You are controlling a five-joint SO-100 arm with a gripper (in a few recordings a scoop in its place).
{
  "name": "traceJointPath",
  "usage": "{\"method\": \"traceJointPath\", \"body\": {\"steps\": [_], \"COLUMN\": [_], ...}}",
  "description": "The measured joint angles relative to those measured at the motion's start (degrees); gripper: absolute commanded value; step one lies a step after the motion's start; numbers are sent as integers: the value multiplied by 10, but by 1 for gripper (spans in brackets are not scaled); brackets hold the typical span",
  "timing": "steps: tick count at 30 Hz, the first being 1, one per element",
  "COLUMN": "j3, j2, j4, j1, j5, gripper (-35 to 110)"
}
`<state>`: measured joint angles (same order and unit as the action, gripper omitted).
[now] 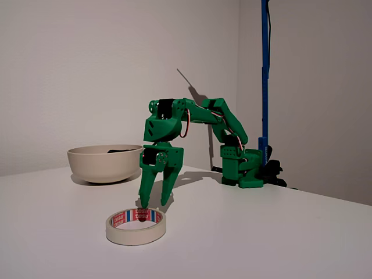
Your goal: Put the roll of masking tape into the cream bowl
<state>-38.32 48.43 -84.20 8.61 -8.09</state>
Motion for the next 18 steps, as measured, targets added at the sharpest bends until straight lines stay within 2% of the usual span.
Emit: {"method": "traceJointPath", "body": {"steps": [18], "j3": [0], "j2": [-54], "j4": [9], "j1": [17], "j5": [-16], "gripper": [16]}}
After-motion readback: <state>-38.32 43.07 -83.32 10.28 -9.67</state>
